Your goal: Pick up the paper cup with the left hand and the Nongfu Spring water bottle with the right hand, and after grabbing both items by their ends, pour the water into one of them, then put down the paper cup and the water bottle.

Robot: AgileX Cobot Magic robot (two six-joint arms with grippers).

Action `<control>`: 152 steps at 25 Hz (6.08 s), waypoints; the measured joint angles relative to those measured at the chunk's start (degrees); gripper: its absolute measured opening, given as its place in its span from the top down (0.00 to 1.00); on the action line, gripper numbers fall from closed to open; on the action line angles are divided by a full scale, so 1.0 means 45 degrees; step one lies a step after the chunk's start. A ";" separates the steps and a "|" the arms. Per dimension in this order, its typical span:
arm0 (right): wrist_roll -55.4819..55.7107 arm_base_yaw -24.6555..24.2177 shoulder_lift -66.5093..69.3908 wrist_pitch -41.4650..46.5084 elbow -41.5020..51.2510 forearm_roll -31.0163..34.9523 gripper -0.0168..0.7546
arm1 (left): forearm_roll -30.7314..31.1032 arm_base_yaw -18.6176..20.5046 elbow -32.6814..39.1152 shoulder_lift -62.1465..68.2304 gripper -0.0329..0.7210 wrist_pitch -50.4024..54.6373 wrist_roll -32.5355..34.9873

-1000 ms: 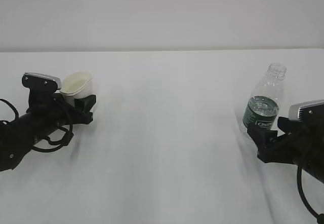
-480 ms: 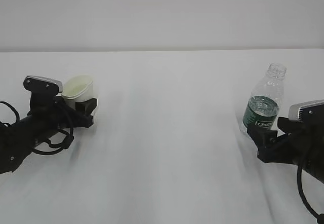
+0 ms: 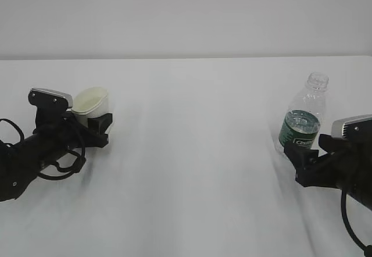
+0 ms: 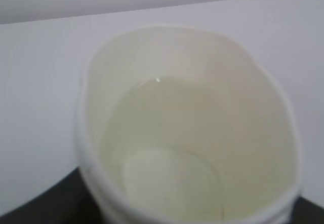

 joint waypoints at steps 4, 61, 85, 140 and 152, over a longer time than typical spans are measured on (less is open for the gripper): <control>0.0000 0.0000 0.0000 0.0000 0.0000 0.0000 0.21 | 0.0055 0.0000 0.0000 0.0000 0.39 0.0001 0.0000; 0.0006 0.0000 0.0000 0.0000 -0.0019 -0.0029 0.21 | 0.0119 0.0000 0.1997 -0.1695 0.08 0.0035 0.0000; 0.1455 0.0000 -0.2759 0.0000 0.1575 -0.0149 0.22 | -0.0534 0.0000 0.5381 -0.4253 0.17 0.0035 -0.1481; 0.4313 0.0000 -0.9445 0.4212 -0.0086 -0.1179 0.27 | 0.0761 0.0000 0.6436 -1.8987 0.22 0.8880 -0.3404; 0.4339 0.0000 -1.2141 0.8654 -0.1195 -0.1570 0.27 | 0.0628 0.0000 0.6436 -1.9308 0.25 0.9095 -0.4091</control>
